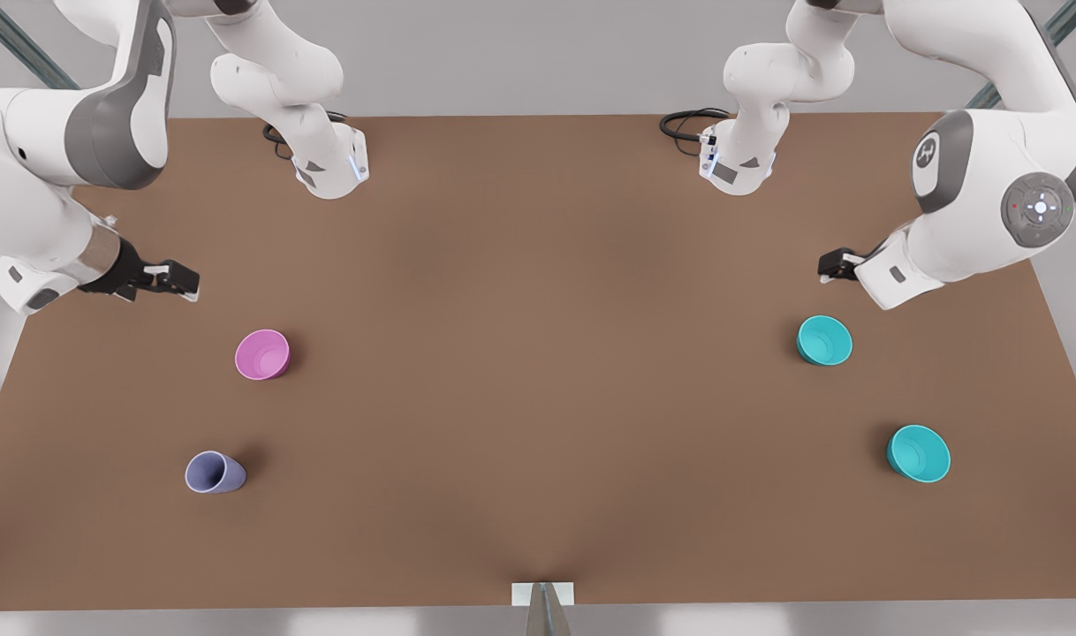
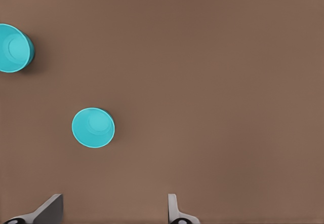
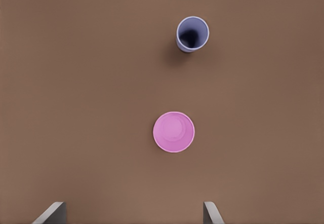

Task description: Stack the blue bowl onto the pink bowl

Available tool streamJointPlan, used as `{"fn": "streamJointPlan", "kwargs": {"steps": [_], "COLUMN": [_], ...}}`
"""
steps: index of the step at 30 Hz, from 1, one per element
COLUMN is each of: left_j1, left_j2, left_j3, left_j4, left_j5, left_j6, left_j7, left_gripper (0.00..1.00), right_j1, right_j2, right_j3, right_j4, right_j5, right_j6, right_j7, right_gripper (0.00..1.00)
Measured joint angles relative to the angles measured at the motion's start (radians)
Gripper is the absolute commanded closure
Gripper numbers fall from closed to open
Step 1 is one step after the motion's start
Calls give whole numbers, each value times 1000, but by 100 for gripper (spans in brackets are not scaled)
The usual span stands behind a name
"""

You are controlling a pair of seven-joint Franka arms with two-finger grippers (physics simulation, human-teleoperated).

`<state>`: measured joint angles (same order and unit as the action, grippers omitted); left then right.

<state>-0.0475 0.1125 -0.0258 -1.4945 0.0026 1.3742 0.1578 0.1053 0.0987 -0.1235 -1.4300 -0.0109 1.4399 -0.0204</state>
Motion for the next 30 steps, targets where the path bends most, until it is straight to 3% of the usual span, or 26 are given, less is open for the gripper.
{"fn": "streamJointPlan", "kwargs": {"steps": [4,7,9,15,18,23,30], "left_j1": [4,4,1,0,2,1,3], "left_j2": [1,1,0,8,14,14,16], "left_j3": [0,0,-1,-2,-2,-2,-2], "left_j4": [0,0,1,2,1,7,6], "left_j5": [0,-2,-3,-5,-7,-21,-22], "left_j6": [-3,-12,-16,-22,-30,-44,-55], "left_j7": [9,14,17,25,28,31,35], "left_gripper": [0,0,0,0,0,0,0], "right_j1": [-2,-100,-185,-247,-247,-244,-245], "right_j2": [72,220,277,114,93,151,187], "right_j3": [-6,-9,-10,-10,-10,-8,-8], "right_j4": [45,42,-47,-538,-679,-730,-779], "right_j5": [0,7,27,74,98,153,182], "right_j6": [-3,8,49,364,543,769,897], "right_j7": [-11,-22,-35,-90,-112,-140,-170], "right_gripper": [0,0,0,0,0,0,0]}}
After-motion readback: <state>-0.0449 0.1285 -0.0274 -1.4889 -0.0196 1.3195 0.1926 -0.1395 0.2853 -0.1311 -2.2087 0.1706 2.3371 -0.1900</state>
